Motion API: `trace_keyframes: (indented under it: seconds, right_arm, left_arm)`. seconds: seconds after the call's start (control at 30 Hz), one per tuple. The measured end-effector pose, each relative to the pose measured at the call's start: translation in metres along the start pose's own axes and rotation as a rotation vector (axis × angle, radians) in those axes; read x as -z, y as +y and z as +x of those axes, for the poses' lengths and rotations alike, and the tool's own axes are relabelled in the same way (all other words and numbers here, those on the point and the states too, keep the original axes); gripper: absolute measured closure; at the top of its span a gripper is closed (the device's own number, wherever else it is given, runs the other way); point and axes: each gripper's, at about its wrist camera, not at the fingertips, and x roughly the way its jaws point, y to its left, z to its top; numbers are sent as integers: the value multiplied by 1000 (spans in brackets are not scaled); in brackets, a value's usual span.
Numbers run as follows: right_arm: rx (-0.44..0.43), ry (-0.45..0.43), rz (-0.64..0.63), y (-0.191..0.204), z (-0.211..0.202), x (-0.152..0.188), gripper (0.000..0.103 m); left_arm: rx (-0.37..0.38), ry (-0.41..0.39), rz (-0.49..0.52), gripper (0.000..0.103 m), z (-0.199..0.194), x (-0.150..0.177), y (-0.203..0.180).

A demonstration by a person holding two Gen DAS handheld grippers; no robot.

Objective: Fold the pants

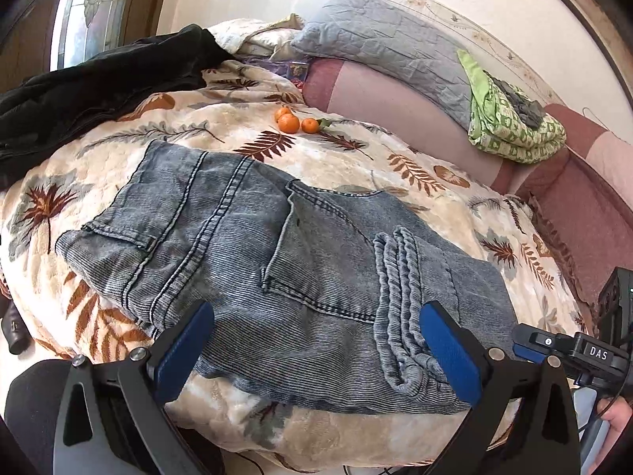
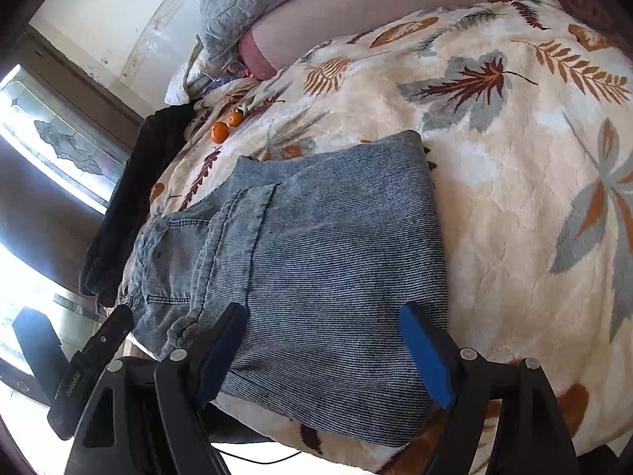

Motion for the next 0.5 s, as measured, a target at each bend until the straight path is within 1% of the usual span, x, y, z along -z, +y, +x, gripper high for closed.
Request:
trace_keyframes:
  seconds: [0.1, 0.2, 0.33, 0.47, 0.5]
  right_arm:
    - [-16, -17, 6, 1, -4, 0, 21]
    - [-8, 2, 10, -1, 0, 1, 21]
    - [-14, -27, 6, 0, -7, 0, 21]
    - [-14, -8, 22, -3, -5, 1, 21]
    - [-14, -15, 17, -2, -7, 1, 21]
  left_arm:
    - [3, 0, -25, 0, 1, 1, 7]
    - [-1, -5, -14, 0, 1, 2, 6]
    - [1, -9, -19, 0, -1, 2, 6]
    - [-5, -6, -17, 0, -1, 2, 6]
    - [-8, -6, -13, 0, -1, 2, 5]
